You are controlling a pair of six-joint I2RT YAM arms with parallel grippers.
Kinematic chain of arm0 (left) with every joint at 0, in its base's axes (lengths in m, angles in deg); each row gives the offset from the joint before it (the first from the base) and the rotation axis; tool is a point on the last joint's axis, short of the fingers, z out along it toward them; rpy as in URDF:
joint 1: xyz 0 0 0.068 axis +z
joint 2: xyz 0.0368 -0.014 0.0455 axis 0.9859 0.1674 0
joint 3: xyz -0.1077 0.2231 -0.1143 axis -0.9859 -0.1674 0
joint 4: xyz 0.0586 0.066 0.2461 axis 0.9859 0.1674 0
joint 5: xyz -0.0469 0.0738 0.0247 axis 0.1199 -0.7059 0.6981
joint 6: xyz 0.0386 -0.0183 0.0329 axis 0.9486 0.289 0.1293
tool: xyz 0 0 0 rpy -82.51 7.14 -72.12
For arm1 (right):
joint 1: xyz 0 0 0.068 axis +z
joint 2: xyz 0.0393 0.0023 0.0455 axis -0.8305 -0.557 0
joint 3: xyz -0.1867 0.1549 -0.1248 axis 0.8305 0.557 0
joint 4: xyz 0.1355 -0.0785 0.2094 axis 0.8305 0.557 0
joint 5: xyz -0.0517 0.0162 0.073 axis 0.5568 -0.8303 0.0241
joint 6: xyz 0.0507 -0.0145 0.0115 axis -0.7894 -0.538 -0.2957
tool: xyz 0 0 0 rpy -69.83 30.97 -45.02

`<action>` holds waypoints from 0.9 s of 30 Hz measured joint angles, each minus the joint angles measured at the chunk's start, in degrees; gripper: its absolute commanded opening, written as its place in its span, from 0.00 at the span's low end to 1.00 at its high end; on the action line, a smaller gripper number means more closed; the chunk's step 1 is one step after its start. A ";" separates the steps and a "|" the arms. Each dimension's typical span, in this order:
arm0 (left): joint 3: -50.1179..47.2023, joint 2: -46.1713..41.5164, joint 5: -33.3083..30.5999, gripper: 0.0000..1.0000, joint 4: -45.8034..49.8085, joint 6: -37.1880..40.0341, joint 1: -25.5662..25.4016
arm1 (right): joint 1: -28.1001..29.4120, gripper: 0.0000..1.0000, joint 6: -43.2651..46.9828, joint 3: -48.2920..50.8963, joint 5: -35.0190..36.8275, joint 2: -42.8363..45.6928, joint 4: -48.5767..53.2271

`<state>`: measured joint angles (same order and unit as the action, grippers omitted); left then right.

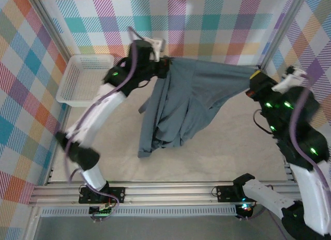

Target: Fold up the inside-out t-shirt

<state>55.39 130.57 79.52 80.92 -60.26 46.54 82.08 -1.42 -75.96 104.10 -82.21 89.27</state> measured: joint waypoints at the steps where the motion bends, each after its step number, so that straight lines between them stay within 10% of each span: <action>1: 1.66 4.57 0.24 0.30 -0.31 0.33 0.61 | -0.07 0.00 -0.33 0.74 2.71 -2.19 1.33; 3: 3.41 13.14 0.96 0.48 -1.01 0.39 2.03 | -0.68 0.00 -0.61 2.67 8.22 -7.56 3.76; 7: -2.14 17.64 1.46 0.52 0.74 -0.63 4.37 | -4.57 0.00 -3.06 6.45 11.61 -16.94 9.42; 18: -52.46 -22.38 -4.11 0.45 2.49 -20.83 -1.75 | -6.16 0.00 -4.42 14.60 6.80 -12.31 10.78; 27: -62.84 -13.86 -7.48 0.44 2.91 -35.71 -7.37 | -6.16 0.00 -4.68 17.35 2.51 -12.15 10.40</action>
<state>-7.45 116.71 72.04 83.83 -95.98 39.17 75.92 -6.10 -58.60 106.62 -94.36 99.67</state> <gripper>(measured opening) 0.518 0.048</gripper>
